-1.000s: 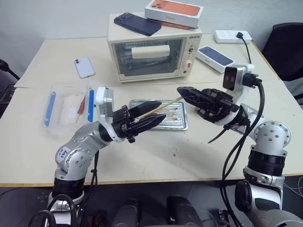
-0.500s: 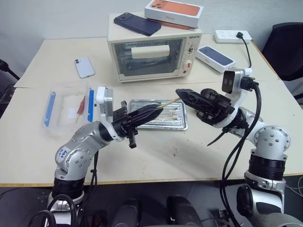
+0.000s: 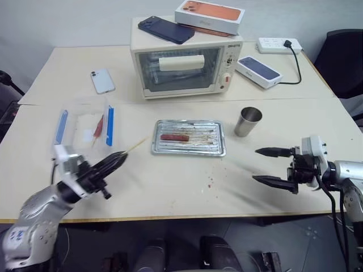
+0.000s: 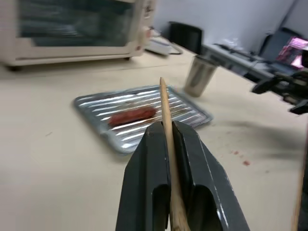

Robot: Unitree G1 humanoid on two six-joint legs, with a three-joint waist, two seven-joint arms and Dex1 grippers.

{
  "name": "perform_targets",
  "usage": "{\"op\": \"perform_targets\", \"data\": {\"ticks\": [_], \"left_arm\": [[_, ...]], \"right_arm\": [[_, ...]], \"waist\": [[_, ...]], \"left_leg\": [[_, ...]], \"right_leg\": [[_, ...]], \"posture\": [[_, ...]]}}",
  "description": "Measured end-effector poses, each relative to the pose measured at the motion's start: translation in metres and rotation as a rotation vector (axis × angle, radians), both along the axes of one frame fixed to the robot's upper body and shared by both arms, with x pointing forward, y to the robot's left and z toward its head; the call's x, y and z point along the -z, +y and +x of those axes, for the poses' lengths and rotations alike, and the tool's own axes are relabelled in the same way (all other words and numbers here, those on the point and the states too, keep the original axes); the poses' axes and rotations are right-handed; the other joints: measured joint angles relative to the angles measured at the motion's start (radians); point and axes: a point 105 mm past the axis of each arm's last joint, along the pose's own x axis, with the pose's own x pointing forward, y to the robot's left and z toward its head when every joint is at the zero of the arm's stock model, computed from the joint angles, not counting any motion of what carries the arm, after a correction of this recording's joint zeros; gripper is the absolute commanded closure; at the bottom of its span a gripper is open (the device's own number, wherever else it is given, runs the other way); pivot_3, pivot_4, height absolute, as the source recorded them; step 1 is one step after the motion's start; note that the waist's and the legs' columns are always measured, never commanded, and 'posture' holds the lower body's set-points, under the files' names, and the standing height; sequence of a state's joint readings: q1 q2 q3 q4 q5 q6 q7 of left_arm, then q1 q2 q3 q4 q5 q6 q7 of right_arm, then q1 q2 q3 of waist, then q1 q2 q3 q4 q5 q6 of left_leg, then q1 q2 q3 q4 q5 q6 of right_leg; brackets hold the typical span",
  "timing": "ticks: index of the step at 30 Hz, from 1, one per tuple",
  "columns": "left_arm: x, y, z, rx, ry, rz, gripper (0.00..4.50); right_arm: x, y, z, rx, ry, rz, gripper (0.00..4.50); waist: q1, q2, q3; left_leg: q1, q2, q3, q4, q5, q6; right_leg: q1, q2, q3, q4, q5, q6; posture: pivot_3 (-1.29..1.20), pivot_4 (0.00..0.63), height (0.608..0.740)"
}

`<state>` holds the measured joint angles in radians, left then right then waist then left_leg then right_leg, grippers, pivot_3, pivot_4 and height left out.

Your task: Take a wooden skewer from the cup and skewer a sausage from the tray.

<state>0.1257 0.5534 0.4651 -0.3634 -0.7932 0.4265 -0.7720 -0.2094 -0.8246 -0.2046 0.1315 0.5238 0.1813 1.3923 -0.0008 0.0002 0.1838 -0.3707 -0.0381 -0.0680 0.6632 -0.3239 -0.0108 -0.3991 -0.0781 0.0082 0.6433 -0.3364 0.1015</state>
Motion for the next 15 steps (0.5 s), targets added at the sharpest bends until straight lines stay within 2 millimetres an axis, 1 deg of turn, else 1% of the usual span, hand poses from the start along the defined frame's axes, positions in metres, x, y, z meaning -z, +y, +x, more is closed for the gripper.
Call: {"op": "perform_targets", "data": {"ticks": [2, 3, 5, 7, 8, 9, 11, 12, 13, 15], "left_arm": [[0.002, 0.006, -0.005, -0.032, 0.009, 0.009, 4.50], [0.007, 0.009, -0.008, -0.043, 0.027, 0.010, 4.50], [0.008, 0.007, -0.009, -0.041, 0.030, 0.007, 4.50], [0.008, 0.007, -0.009, -0.046, 0.029, 0.006, 4.50], [0.006, 0.007, -0.008, -0.050, 0.021, 0.004, 4.50], [0.005, 0.006, -0.007, -0.050, 0.017, 0.003, 4.50], [0.004, 0.003, -0.004, -0.046, 0.010, -0.006, 4.50], [0.005, 0.001, -0.004, -0.041, 0.012, -0.011, 4.50], [0.007, 0.000, -0.003, -0.036, 0.016, -0.016, 4.50], [0.009, -0.004, -0.002, -0.030, 0.024, -0.020, 4.50]], "right_arm": [[0.002, -0.002, 0.004, 0.016, -0.029, -0.019, 0.06], [-0.004, 0.009, 0.014, 0.019, -0.073, -0.004, 0.06], [-0.013, 0.027, 0.020, -0.009, -0.101, 0.015, 0.06], [-0.031, 0.058, 0.030, -0.068, -0.105, 0.048, 0.06], [-0.045, 0.079, 0.037, -0.097, -0.109, 0.050, 0.06], [-0.053, 0.092, 0.041, -0.108, -0.114, 0.041, 0.06], [-0.066, 0.125, 0.053, -0.126, -0.118, -0.008, 0.06], [-0.068, 0.135, 0.057, -0.129, -0.118, -0.016, 0.06], [-0.068, 0.150, 0.061, -0.141, -0.108, -0.021, 0.06], [-0.061, 0.180, 0.071, -0.145, -0.066, -0.052, 0.06]], "waist": [[-0.002, 0.000, 0.000], [-0.007, 0.000, 0.000], [-0.011, 0.000, 0.000], [-0.016, 0.001, 0.001], [-0.017, 0.001, 0.001], [-0.018, 0.001, 0.000], [-0.018, 0.001, 0.000], [-0.018, 0.001, 0.000], [-0.017, 0.000, 0.000], [-0.017, 0.000, 0.000]], "left_leg": [[0.001, 0.001, 0.000, -0.001, 0.000, 0.000], [0.002, 0.001, 0.000, -0.001, 0.000, -0.001], [0.002, 0.002, -0.001, -0.001, 0.000, -0.002], [0.001, 0.002, -0.001, -0.001, 0.000, -0.002], [0.001, 0.002, -0.002, -0.001, 0.000, -0.003], [0.001, 0.002, -0.002, -0.001, 0.000, -0.003], [0.000, 0.002, -0.004, -0.001, 0.000, -0.003], [0.000, 0.001, -0.004, -0.002, 0.000, -0.003], [0.000, 0.001, -0.004, -0.002, -0.001, -0.003], [-0.002, 0.000, -0.004, -0.002, -0.001, -0.003]], "right_leg": [[0.001, 0.000, 0.000, -0.001, 0.000, 0.000], [0.001, 0.001, 0.000, -0.001, 0.000, 0.000], [0.001, 0.001, 0.000, 0.000, 0.000, 0.000], [0.000, 0.001, -0.001, 0.000, 0.000, -0.001], [0.000, 0.001, -0.001, 0.000, 0.000, -0.001], [0.000, 0.001, -0.001, 0.000, 0.000, -0.001], [0.000, 0.001, -0.002, -0.001, 0.000, -0.001], [0.000, 0.001, -0.002, -0.001, 0.000, -0.001], [-0.001, 0.001, -0.002, -0.001, 0.000, -0.001], [-0.004, 0.000, -0.002, 0.000, 0.000, -0.001]], "posture": [[0.00, 0.150, 0.740], [0.00, 0.150, 0.740], [0.00, 0.150, 0.740], [0.00, 0.150, 0.740], [0.00, 0.150, 0.740], [0.00, 0.150, 0.740], [0.00, 0.150, 0.740], [0.00, 0.150, 0.740], [0.00, 0.150, 0.740], [0.00, 0.150, 0.740]]}}
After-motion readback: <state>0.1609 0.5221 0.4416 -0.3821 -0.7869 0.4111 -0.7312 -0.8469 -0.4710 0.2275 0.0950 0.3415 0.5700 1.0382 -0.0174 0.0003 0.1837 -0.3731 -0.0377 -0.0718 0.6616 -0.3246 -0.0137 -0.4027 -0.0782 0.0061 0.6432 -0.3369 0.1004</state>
